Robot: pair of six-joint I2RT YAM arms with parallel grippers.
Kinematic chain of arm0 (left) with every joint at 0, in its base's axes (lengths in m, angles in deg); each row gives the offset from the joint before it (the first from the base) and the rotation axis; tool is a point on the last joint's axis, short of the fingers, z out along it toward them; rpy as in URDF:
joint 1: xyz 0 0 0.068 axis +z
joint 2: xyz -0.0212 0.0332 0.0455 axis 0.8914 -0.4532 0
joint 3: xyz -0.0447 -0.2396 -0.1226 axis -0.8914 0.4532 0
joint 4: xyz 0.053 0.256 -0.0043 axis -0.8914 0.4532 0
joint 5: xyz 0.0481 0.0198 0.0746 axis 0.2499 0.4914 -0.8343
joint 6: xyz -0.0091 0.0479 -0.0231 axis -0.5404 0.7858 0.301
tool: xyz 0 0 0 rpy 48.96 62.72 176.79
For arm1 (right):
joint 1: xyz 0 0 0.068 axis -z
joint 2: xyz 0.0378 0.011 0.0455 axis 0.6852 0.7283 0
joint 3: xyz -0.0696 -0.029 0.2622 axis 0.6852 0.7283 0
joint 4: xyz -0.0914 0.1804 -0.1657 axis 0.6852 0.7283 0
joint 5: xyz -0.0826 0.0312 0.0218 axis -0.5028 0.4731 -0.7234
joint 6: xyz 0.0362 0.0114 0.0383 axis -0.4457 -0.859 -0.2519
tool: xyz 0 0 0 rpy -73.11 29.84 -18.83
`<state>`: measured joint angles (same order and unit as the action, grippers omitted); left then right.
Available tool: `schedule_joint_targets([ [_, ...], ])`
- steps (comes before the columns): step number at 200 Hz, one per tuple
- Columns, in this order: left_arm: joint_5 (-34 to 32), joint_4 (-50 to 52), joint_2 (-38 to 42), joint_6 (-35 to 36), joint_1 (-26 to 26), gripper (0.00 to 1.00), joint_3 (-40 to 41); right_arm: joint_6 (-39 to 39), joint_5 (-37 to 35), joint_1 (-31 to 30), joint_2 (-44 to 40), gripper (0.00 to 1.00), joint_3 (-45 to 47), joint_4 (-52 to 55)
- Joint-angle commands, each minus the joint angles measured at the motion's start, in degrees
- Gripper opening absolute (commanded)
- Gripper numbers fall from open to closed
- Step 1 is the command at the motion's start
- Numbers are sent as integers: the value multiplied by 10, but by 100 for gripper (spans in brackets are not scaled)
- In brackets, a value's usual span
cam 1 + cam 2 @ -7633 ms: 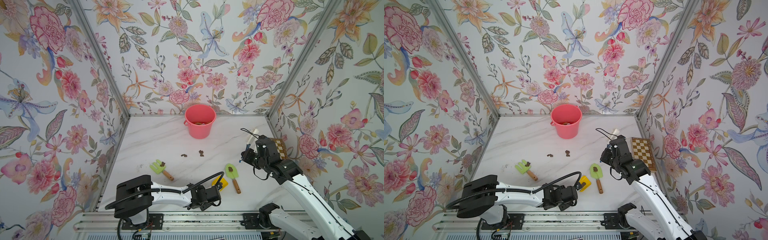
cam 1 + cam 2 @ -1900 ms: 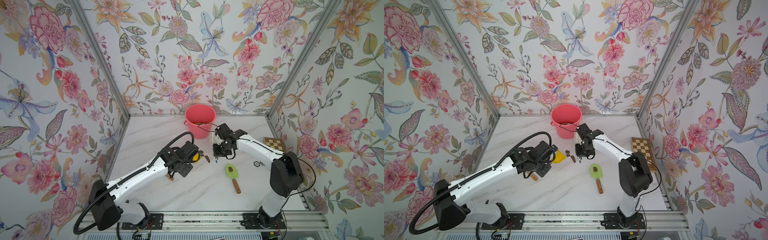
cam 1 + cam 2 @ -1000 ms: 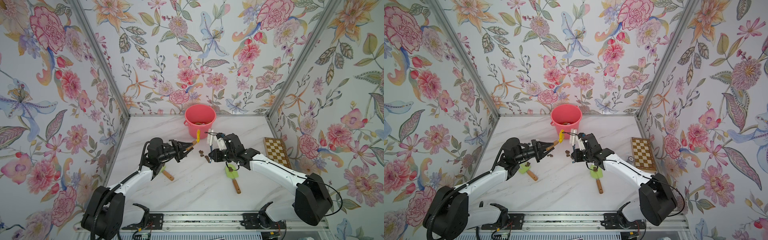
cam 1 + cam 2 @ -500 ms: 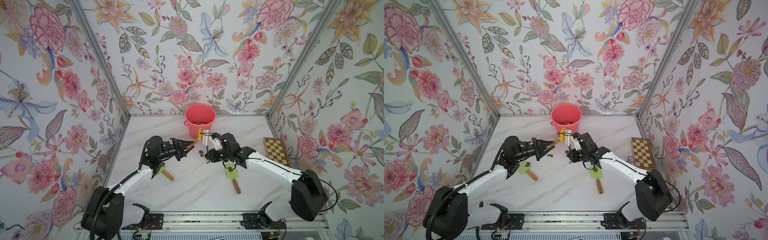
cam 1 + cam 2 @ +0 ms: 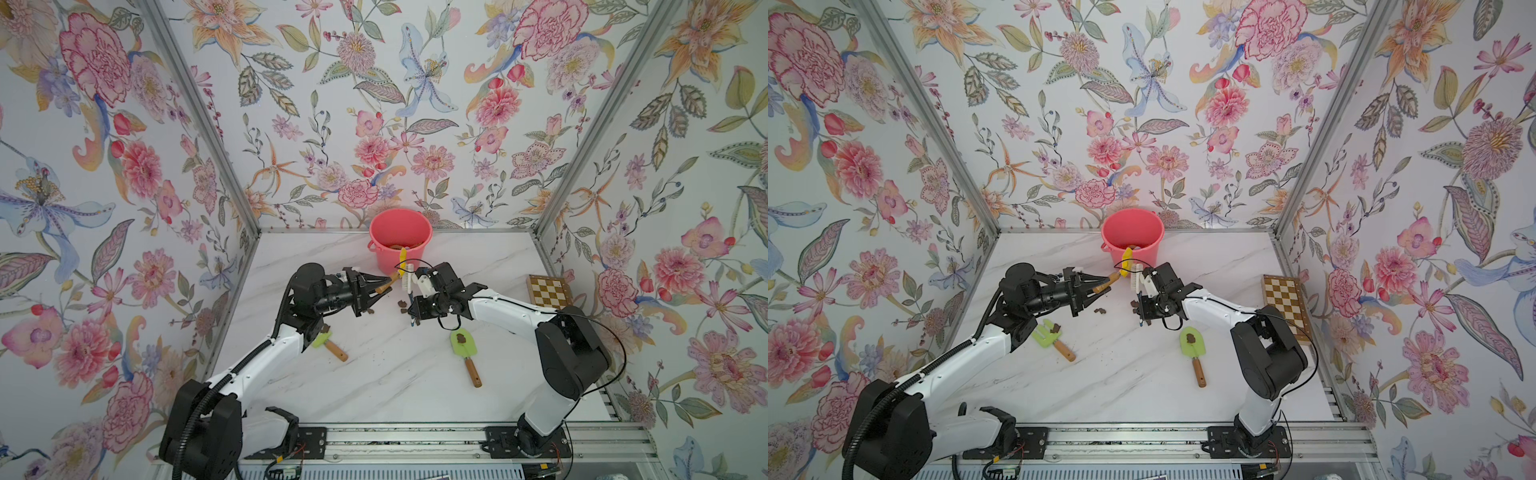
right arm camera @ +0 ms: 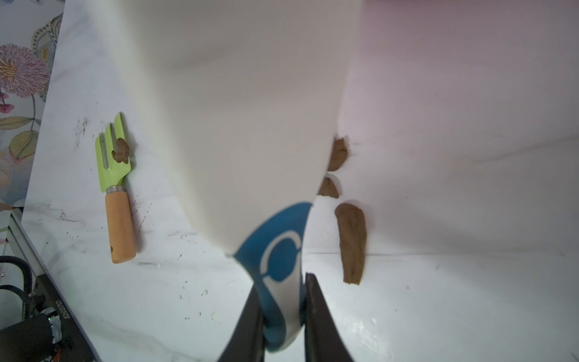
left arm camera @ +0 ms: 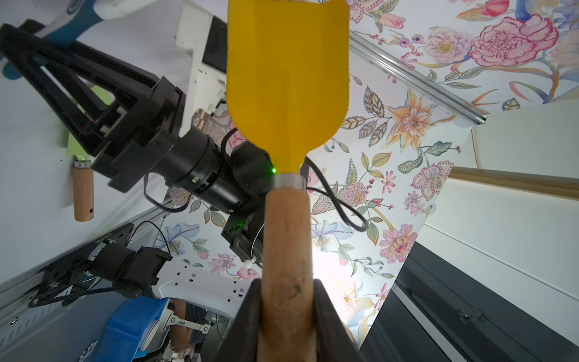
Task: Brush the soil off the hand trowel and place it into the bucket
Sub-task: Brush off the soil from the hand trowel.
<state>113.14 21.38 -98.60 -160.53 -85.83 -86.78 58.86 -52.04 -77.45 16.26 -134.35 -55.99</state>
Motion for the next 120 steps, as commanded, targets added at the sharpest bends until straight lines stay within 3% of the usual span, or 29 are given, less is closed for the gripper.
schedule_joint_targets([
  [1, 27, 25, 16, 37, -3, 0, -16, 13, 9, 13, -43, 0, -19, 2],
  [53, 36, 12, -17, 47, -3, 0, -15, -19, 46, 22, -160, 2, 25, 21],
  [120, 53, 51, -19, 82, -3, 0, -46, 2, 75, -21, -81, 1, -19, 30],
])
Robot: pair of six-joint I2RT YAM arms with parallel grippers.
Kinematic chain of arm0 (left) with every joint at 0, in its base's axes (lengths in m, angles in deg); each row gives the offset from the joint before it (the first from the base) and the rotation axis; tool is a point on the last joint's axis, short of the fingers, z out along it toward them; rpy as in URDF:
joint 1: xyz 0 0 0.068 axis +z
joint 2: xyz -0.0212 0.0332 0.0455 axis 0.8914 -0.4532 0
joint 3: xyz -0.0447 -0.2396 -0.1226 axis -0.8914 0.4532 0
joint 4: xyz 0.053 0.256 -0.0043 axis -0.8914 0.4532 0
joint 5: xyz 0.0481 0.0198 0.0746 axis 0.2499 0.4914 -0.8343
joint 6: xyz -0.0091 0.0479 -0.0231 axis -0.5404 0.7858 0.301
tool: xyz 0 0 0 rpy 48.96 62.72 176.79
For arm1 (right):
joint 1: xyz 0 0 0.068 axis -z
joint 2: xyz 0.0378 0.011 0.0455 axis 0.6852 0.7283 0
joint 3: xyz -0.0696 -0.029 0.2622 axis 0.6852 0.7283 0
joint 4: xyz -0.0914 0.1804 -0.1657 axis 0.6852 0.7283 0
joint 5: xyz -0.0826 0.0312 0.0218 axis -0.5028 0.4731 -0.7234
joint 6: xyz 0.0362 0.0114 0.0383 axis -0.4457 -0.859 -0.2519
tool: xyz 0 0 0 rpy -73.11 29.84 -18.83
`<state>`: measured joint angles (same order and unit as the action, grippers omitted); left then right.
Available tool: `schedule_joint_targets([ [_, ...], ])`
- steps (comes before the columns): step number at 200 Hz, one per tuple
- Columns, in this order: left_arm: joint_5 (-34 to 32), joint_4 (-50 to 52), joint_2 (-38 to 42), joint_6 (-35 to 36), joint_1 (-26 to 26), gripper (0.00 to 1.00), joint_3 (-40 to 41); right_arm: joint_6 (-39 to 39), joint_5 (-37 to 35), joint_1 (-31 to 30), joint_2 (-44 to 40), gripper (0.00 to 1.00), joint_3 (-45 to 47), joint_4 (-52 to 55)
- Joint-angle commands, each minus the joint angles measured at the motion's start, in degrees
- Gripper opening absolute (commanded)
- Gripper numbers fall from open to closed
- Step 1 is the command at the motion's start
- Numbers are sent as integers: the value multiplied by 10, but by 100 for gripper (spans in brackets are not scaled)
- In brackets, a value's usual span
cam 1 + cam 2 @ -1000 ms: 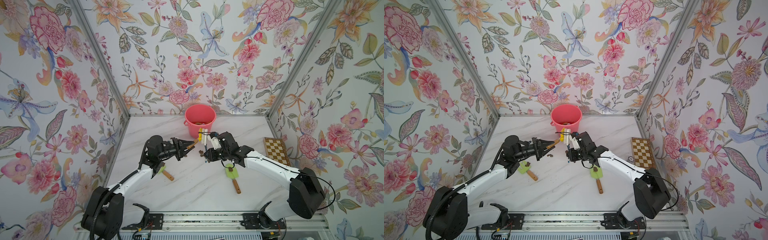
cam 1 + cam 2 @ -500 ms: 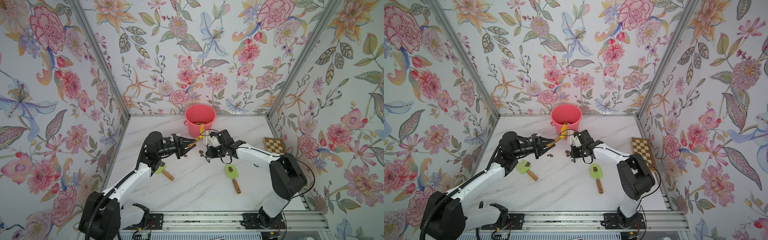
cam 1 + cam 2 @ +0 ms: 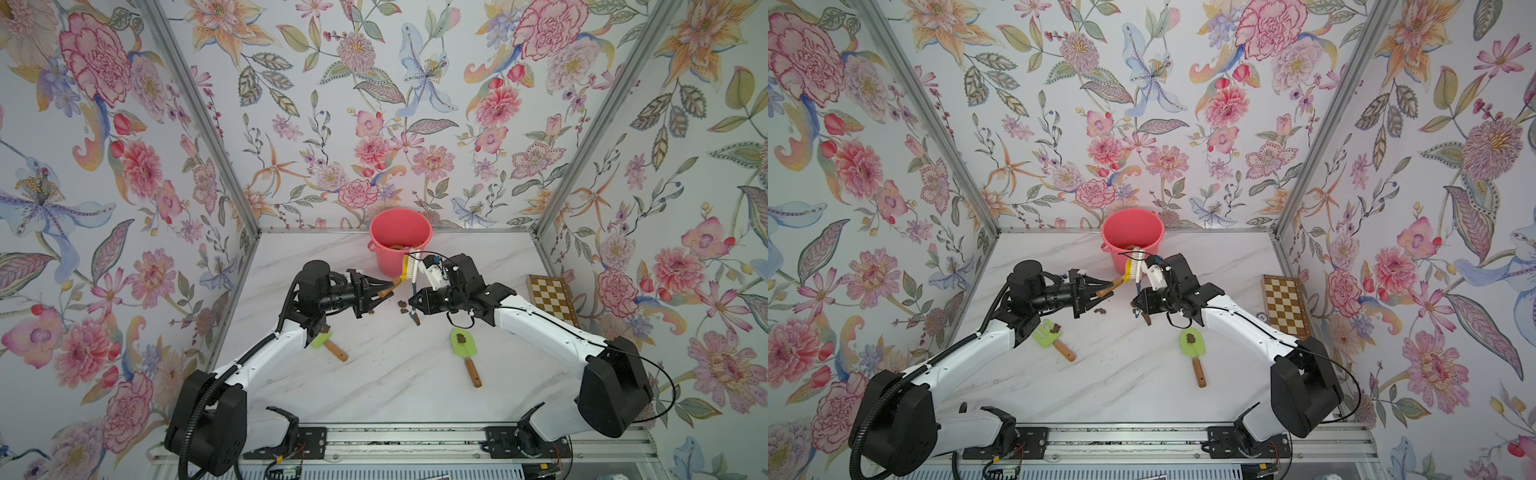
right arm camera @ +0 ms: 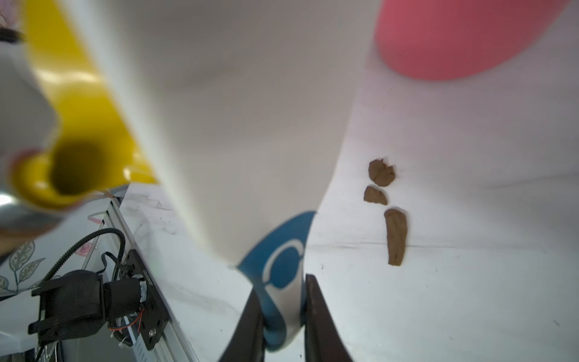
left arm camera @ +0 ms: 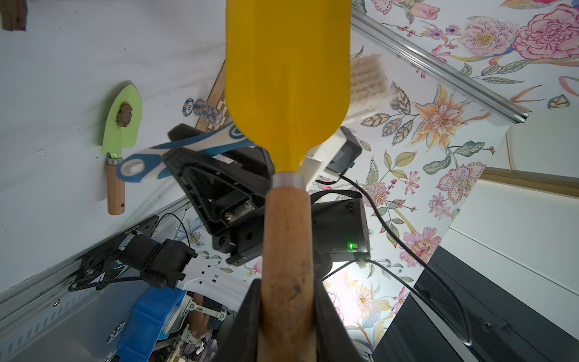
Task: Brush the soil off the hand trowel and place it into the bucket
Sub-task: Brush off the soil from the hand trowel, then place the hand trowel in the bucket.
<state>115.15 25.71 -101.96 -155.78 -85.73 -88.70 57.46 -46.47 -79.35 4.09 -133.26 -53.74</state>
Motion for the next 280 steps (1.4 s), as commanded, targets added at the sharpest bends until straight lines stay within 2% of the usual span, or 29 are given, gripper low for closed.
schedule_joint_targets([
  [1, 32, 9, 16, 35, -5, 0, -26, 17, 20, -1, 43, 1, -32, 8],
  [35, 33, 68, 46, 69, -6, 0, -30, 33, 50, 42, 122, 1, -76, 8],
  [60, 23, 135, 70, 112, -6, 0, -37, 24, 62, 82, 144, 0, -98, 21],
  [80, 12, 191, 78, 163, -5, 0, -40, 10, 66, 92, 115, 1, -95, 25],
  [111, 0, 222, 61, 214, 4, 0, -55, -16, 40, 99, 41, 1, -74, 25],
  [122, -7, 263, 44, 262, 8, 0, -87, -24, 23, 100, 13, 1, -63, 26],
  [148, -67, 448, -17, 435, 9, 0, -217, -48, -20, 103, -46, 1, -39, 31],
  [165, -103, 489, -50, 490, 8, 0, -285, -68, -74, 103, -90, 2, -20, 36],
  [182, -136, 480, -76, 510, 8, 0, -329, -95, -156, 106, -119, 1, -8, 69],
  [192, -154, 470, -94, 516, 8, 0, -347, -109, -179, 108, -133, 1, 3, 79],
  [217, -191, 468, -148, 526, 8, 0, -395, -127, -179, 112, -163, 2, 24, 87],
  [223, -194, 474, -181, 533, 10, 0, -411, -127, -181, 112, -168, 2, 25, 92],
  [280, -184, 494, -360, 540, 11, 0, -567, -120, -208, 114, -216, 2, 34, 138],
])
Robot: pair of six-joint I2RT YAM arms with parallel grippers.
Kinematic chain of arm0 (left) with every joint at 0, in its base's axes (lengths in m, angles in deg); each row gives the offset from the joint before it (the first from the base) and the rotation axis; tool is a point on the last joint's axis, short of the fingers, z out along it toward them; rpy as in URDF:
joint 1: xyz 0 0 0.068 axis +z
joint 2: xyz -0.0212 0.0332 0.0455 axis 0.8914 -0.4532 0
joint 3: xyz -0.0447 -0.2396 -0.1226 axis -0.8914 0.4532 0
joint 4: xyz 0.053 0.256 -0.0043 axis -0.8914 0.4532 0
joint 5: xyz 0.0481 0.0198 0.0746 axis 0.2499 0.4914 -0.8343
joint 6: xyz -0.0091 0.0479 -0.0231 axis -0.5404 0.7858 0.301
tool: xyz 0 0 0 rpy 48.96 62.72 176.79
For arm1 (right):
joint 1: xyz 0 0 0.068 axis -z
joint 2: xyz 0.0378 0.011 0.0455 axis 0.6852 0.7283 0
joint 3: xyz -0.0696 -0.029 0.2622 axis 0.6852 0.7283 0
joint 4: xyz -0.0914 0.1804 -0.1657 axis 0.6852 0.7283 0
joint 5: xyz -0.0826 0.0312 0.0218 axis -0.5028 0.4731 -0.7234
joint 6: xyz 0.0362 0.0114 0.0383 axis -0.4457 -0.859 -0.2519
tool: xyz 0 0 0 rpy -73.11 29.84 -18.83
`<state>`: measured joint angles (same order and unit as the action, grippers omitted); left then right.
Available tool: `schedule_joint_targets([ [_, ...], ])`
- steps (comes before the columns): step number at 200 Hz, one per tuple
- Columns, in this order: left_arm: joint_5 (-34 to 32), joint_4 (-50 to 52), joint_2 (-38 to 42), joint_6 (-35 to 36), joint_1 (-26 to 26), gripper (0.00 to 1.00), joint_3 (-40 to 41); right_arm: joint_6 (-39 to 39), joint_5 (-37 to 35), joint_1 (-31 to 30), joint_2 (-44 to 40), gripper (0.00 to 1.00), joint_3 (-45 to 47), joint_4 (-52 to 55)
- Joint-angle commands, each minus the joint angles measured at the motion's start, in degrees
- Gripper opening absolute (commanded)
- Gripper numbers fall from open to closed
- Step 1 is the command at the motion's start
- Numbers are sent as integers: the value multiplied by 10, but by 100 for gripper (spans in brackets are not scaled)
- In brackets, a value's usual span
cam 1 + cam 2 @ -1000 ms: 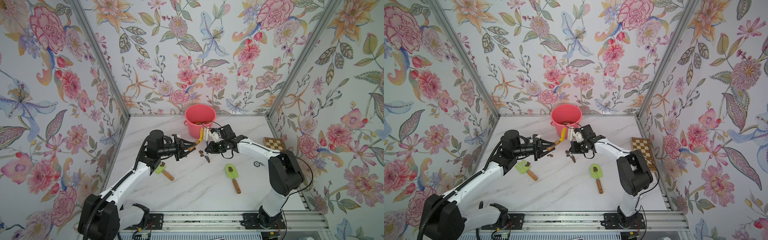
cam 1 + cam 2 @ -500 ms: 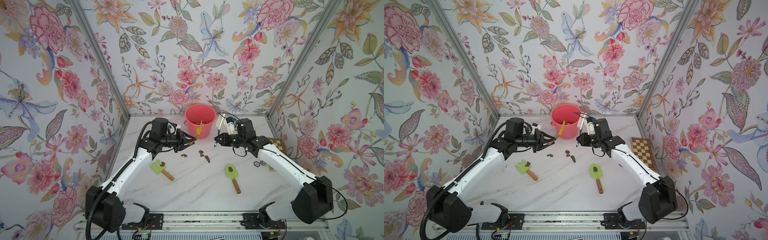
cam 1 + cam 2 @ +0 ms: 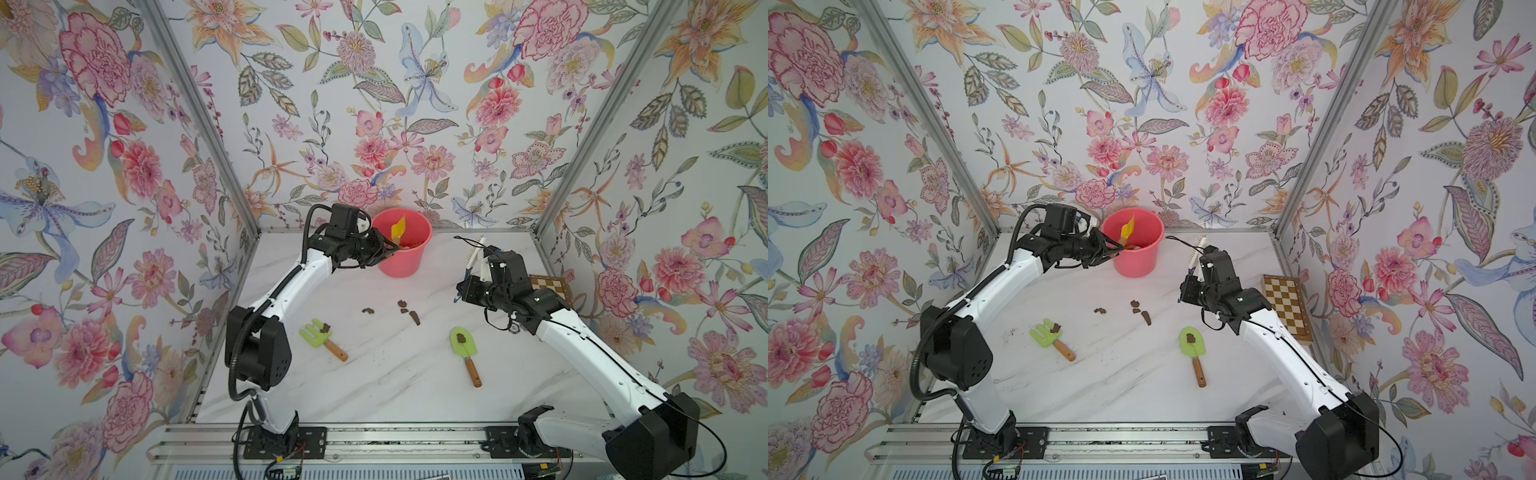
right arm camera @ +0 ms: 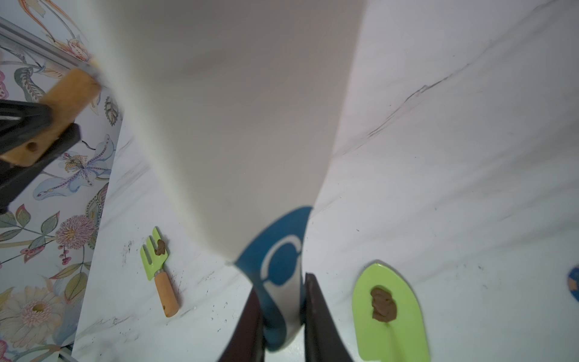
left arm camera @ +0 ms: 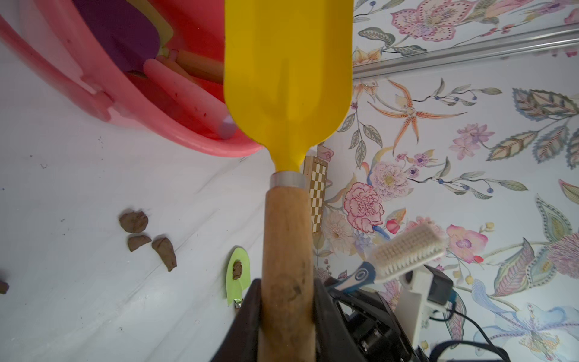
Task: Brush the soil off the hand trowel and place it into the bucket
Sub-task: Place the hand trowel in the bucket.
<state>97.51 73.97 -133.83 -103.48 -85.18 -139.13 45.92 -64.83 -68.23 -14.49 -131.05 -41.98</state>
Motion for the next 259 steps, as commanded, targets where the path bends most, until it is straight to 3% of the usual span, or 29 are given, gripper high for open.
schedule_joint_targets([
  [1, -7, 11, -43, 16, 5, 0, -64, -4, -25, 2, -32, 2, 13, 20],
  [36, -16, -2, -89, -6, 5, 0, -93, -21, -45, 3, -65, 2, 36, 29],
  [81, -27, -66, -98, -62, 6, 1, -45, -36, -71, 4, -105, 2, 58, 44],
  [188, -24, -70, -133, -81, 5, 4, -72, -54, -105, 12, -158, 2, 89, 57],
  [259, -14, -116, -130, -125, 4, 15, -42, -54, -106, 22, -165, 2, 100, 59],
])
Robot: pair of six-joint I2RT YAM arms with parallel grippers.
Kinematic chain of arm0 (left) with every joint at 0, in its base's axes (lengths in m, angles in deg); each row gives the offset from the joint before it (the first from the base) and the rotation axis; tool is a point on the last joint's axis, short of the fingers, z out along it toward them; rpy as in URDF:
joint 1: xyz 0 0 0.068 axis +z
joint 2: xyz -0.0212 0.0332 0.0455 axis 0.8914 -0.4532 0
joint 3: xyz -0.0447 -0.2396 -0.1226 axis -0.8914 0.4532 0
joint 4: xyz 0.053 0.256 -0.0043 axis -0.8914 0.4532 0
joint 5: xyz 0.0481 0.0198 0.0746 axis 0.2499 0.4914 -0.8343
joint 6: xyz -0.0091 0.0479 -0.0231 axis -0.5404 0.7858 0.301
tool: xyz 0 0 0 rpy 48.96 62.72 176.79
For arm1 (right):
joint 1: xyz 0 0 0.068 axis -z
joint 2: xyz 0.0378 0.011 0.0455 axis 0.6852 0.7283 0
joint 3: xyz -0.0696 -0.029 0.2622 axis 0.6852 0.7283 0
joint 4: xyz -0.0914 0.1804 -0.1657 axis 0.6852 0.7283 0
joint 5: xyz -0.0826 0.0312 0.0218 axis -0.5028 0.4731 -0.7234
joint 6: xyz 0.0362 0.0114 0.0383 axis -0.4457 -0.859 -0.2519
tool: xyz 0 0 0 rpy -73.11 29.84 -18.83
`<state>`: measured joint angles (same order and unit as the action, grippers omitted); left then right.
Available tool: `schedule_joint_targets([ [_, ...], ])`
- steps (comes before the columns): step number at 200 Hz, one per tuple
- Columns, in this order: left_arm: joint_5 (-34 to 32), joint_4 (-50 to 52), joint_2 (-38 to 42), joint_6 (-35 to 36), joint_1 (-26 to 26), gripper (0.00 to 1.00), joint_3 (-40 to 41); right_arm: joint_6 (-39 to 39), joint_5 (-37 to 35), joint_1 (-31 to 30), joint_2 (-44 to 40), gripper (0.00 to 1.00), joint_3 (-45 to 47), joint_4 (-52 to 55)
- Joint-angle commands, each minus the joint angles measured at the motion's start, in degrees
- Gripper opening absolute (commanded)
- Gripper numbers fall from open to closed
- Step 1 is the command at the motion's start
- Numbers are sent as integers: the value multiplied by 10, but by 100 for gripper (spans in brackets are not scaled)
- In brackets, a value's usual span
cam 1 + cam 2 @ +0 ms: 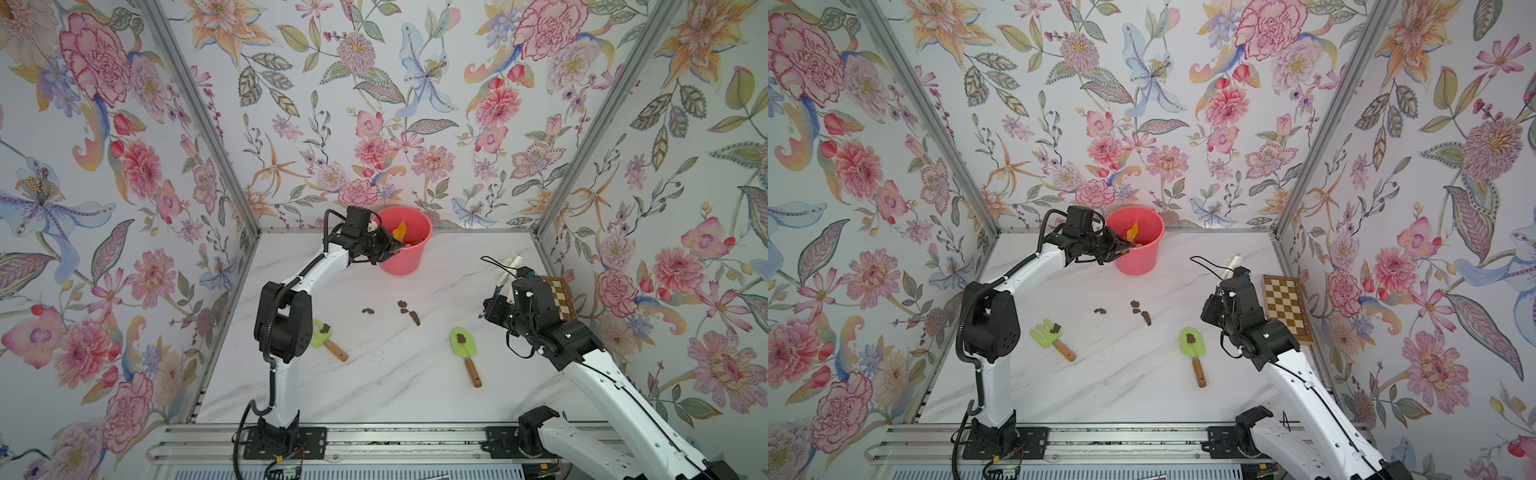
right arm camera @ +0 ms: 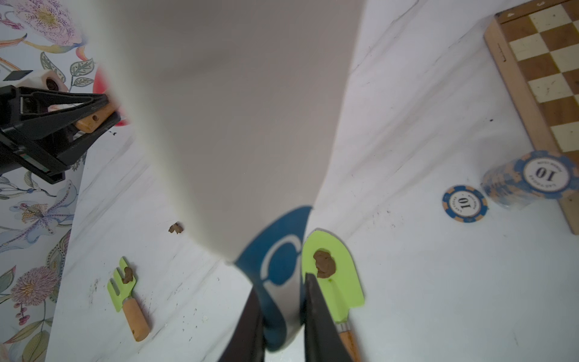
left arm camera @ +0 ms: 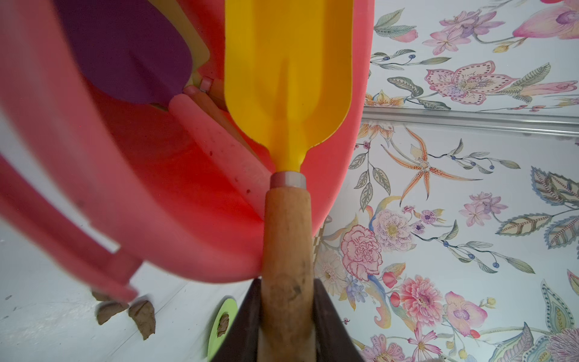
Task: Brush the soil off the hand trowel and place it into the bucket
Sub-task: Place the hand trowel in the bucket.
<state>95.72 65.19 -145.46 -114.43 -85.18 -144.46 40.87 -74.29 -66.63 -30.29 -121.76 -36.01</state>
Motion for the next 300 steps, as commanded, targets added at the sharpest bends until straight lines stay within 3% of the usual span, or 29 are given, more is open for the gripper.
schedule_joint_targets([
  [1, 4, -28, -14, -15, 4, 15, 11, -4, -11, 7, -7, 2, 7, 0],
  [113, -2, -27, -4, -11, 3, 34, 15, -8, 2, 14, -11, 2, 16, 5],
  [157, -17, -13, 17, 39, 2, 53, 2, -2, 9, 20, -10, 2, 9, 7],
  [204, -41, 14, 47, 122, -9, 61, -28, 12, 24, 22, 2, 2, -6, 16],
  [253, -177, 62, 121, 256, -51, 67, -48, 26, 44, 27, -3, 2, -8, 29],
  [300, -396, 1, 237, 364, -147, 74, 54, 51, 74, 40, -17, 2, -9, 40],
])
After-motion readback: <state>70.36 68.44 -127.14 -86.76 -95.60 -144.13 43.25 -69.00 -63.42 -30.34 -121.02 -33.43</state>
